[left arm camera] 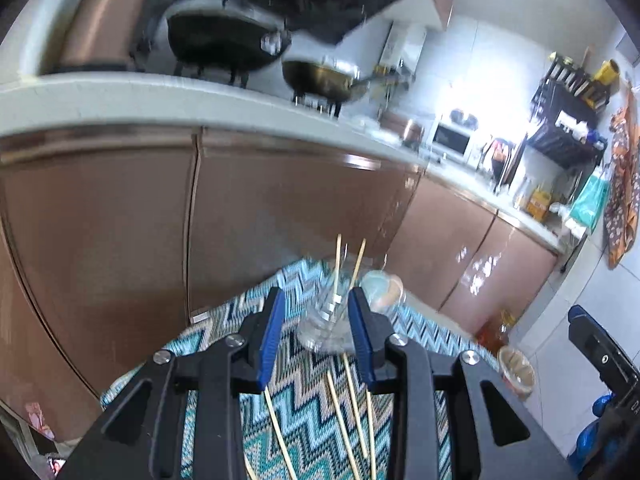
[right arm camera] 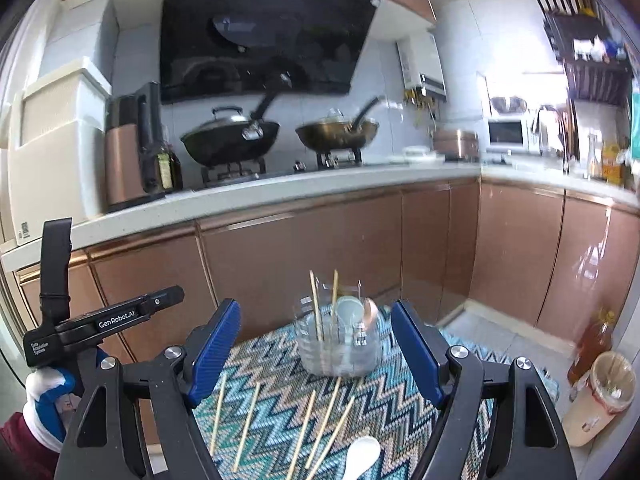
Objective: Organize utensils
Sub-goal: 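Grasp another chopstick with the left tool while the right tool grasps one too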
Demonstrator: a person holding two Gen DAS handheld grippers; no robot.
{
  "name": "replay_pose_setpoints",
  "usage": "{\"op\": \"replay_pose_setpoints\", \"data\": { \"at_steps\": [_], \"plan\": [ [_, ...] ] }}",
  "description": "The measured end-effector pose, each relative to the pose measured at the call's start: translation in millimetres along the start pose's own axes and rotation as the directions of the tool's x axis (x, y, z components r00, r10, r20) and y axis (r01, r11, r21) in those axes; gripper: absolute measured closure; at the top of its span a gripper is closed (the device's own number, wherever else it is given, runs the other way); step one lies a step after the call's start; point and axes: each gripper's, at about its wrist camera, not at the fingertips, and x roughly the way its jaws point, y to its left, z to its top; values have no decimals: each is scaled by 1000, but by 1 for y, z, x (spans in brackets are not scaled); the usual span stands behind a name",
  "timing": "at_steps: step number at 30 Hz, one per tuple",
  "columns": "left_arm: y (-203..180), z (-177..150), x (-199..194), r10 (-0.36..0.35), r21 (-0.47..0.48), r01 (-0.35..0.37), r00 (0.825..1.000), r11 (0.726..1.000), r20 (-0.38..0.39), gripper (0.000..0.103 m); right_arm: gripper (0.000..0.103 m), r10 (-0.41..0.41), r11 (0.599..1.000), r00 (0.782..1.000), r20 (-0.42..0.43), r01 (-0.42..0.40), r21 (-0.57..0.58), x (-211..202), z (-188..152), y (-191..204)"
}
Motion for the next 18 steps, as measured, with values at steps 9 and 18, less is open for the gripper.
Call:
{"op": "replay_pose_setpoints", "data": {
  "at_steps": [9,18],
  "plan": [
    [6,-42,99,-19,-28,10,942,1000,-334,72,62,64,994,955,-291,-34,107,86,-51,-42],
    [-15,-95,187,-28,-31,12,818,999,-575,73,76,136,976,830,-541,-19,217,175,-96,-73]
  ]
}}
